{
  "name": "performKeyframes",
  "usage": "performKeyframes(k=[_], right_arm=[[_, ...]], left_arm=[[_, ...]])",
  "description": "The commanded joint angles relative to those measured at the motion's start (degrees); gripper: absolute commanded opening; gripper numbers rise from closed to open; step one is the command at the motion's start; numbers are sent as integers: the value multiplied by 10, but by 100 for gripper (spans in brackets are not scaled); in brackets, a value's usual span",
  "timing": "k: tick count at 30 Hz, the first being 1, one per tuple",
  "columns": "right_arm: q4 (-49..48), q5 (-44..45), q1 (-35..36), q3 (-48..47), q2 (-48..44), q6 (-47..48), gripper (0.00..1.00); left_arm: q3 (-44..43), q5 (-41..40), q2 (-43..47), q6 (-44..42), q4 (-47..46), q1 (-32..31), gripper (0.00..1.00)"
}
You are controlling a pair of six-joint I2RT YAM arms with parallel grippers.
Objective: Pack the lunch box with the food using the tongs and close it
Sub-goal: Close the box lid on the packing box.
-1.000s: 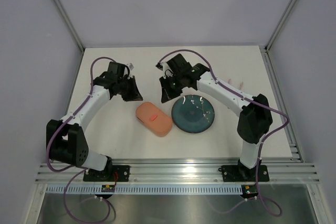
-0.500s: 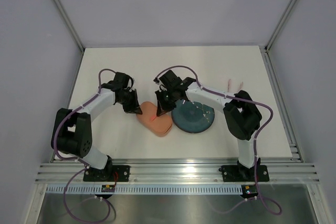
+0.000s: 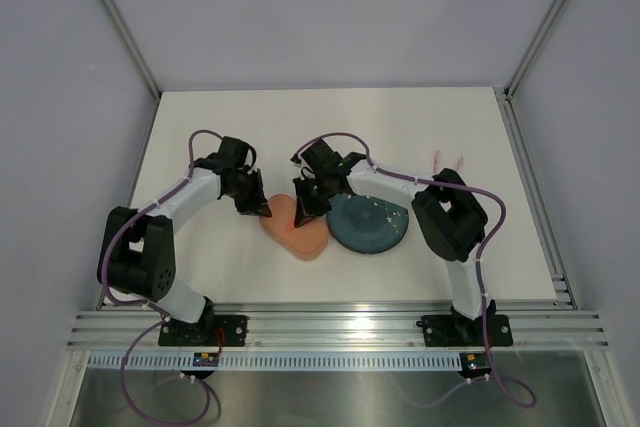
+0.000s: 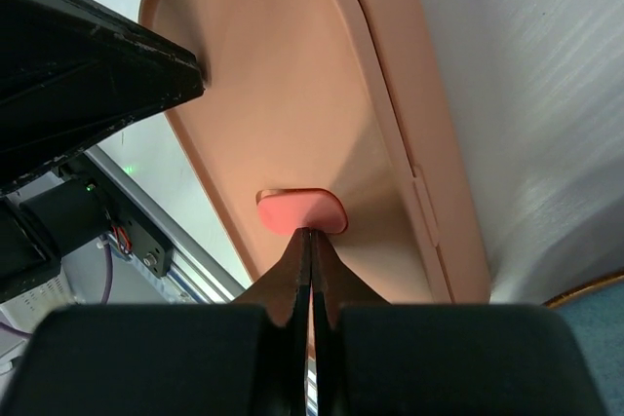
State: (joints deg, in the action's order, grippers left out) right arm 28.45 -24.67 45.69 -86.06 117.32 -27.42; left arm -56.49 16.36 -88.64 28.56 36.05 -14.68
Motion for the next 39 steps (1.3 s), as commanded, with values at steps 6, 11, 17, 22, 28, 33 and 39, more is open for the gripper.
performKeyframes(k=[6,11,17,22,28,33,39], right_arm=[[7,30,4,-4,45,18,0],[7,22,3,-8,47,19,0],[8,18,4,-10,53,22,0],[6,18,4,-8,60,24,0],[2,18,4,2,62,22,0],[-2,17,4,9,66,20,0],[-3,19,4,9,68,22,0]], left_arm=[[-13,-47,18,-11,24,-2,0],[-27,-34,28,-10,22,-3,0],[-30,-26,29,-4,11,-3,0],[-25,-26,18,0,-1,-3,0],[-1,-48,1,-3,4,-3,0],[12,-82,-4,-4,28,-4,0],[17,-125,2,10,53,-3,0]])
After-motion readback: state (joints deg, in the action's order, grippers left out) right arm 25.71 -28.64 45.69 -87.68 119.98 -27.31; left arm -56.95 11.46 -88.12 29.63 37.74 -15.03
